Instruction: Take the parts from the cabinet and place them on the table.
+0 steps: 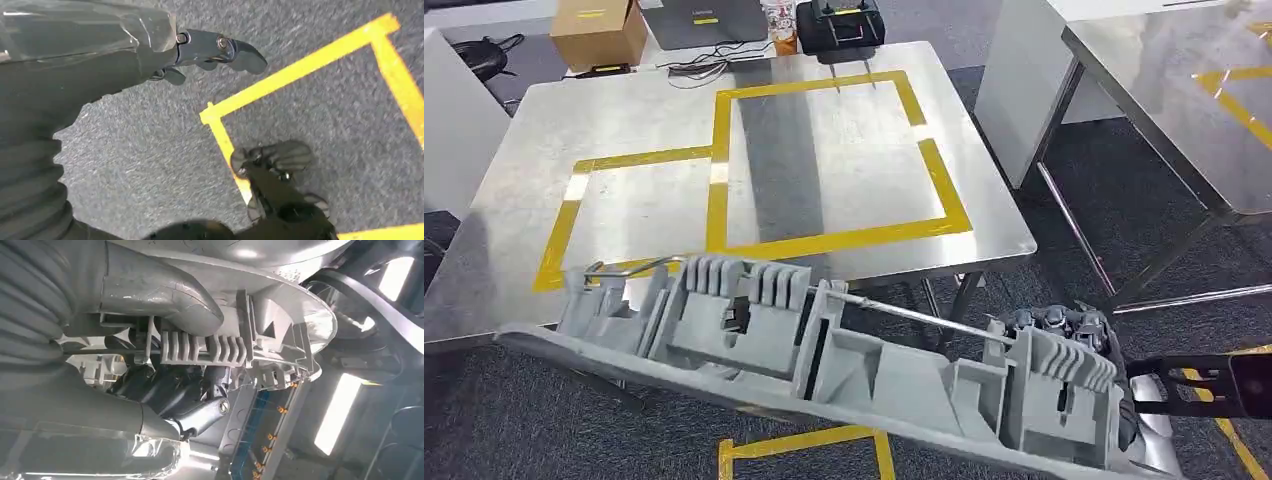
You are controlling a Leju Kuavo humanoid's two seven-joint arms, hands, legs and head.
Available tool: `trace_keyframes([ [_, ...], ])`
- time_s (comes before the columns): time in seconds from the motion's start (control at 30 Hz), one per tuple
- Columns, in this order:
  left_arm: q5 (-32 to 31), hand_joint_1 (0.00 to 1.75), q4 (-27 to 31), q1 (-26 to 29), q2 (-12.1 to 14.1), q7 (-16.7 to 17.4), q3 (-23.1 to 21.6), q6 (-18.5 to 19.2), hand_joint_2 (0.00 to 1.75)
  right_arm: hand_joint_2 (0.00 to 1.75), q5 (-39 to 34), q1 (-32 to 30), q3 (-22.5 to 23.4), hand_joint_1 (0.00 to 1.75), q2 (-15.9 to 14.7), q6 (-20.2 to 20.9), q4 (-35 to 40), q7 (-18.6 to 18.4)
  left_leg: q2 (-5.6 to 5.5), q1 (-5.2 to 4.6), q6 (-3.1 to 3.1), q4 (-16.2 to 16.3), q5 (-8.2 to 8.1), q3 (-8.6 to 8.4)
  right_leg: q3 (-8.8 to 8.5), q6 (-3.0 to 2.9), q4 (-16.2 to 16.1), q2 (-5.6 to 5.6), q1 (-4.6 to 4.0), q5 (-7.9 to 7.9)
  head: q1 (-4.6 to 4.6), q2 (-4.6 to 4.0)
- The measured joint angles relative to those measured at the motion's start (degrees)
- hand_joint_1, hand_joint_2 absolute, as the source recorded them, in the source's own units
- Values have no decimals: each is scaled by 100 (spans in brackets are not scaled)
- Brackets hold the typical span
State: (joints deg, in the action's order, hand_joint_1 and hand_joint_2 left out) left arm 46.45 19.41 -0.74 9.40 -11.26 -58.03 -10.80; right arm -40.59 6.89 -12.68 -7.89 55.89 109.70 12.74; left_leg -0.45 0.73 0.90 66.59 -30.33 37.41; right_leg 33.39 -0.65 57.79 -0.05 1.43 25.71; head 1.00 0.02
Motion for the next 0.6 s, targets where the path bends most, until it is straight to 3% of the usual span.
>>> trace_keyframes([
  [0.07, 0, 0, 0, 8, 7, 0, -2, 7, 175, 175, 4, -5, 0, 166, -2, 0, 0, 4, 14, 6, 27, 863, -260, 500, -12, -30, 1, 1, -20, 33, 4, 2],
  [0.1, 0, 0, 0, 9, 4, 0, -2, 7, 175, 175, 18, -5, -4, 166, -2, 0, -2, 4, 14, 6, 21, 980, -209, 611, -31, -28, 1, 3, -25, 53, 4, 0],
  [0.13, 0, 0, 0, 9, 7, 0, 0, 7, 175, 175, 26, -4, -7, 166, -4, 4, -2, 4, 14, 5, 6, 796, -29, 559, -66, -22, 1, 5, -30, 79, 5, 0],
  [0.2, 0, 0, 0, 9, 13, 0, 4, 7, 175, 175, 28, 15, -9, 166, -7, 11, -2, 15, 16, -5, -64, -181, 534, 104, -172, -6, -2, 5, -45, 145, 4, 2],
  [0.23, 0, 0, 0, 9, 24, -2, 4, 7, 175, 175, 28, 38, -11, 166, -4, 15, -2, 17, 37, -35, -137, -656, 731, -128, -207, 6, -11, 4, -45, 174, 2, 0],
  [0.27, 0, 0, -2, 4, 42, -2, 9, 7, 175, 175, 35, 63, -11, 166, -4, 20, -2, 22, 66, -69, -169, -790, 572, -214, -225, 41, -16, 2, -82, 200, -4, 0],
  [0.33, 0, 0, -2, 2, 39, -20, 24, 7, 175, 175, 44, 86, -20, 166, -9, 31, -2, 35, 67, -108, -227, -882, 515, -237, -256, 110, -83, 0, -69, 220, 0, 0],
  [0.37, 0, 0, -2, 19, 42, -20, 33, 9, 175, 175, 50, 83, -22, 166, -11, 39, -4, 35, 59, -110, -273, -931, 503, -266, -279, 194, 17, 0, -73, 132, 4, 2],
  [0.4, 0, 0, -2, 26, 48, -20, 37, 9, 175, 175, 52, 100, -24, 166, -15, 46, -4, 42, 35, -94, -326, -950, 486, -361, -332, 227, 11, -6, -73, 155, -2, 0],
  [0.47, 0, 0, -2, 30, 44, -35, 46, 9, 175, 175, 61, 127, -33, 166, -26, 55, -2, 52, 30, -59, -367, -999, 498, -542, -131, 209, 411, 6, -55, 308, -24, 0],
  [0.5, 0, 0, -2, 24, 42, -37, 48, 9, 175, 175, 61, 133, -33, 166, -33, 61, -2, 59, 24, -60, -388, -999, 482, -557, 120, 211, 816, 5, -54, 395, -33, 0],
  [0.57, 0, 0, -2, 27, 35, -39, 57, 9, 175, 175, 59, 117, -39, 166, -42, 63, -4, 85, 6, -62, -395, -997, 446, -582, 717, 189, 1656, 5, -53, 729, -33, 0],
  [0.6, 0, 0, -2, 32, 33, -39, 61, 13, 175, 175, 66, 117, -42, 166, -46, 63, -7, 87, -1, -61, -392, -996, 414, -608, 892, 207, 1801, 4, -46, 807, -33, 0],
])
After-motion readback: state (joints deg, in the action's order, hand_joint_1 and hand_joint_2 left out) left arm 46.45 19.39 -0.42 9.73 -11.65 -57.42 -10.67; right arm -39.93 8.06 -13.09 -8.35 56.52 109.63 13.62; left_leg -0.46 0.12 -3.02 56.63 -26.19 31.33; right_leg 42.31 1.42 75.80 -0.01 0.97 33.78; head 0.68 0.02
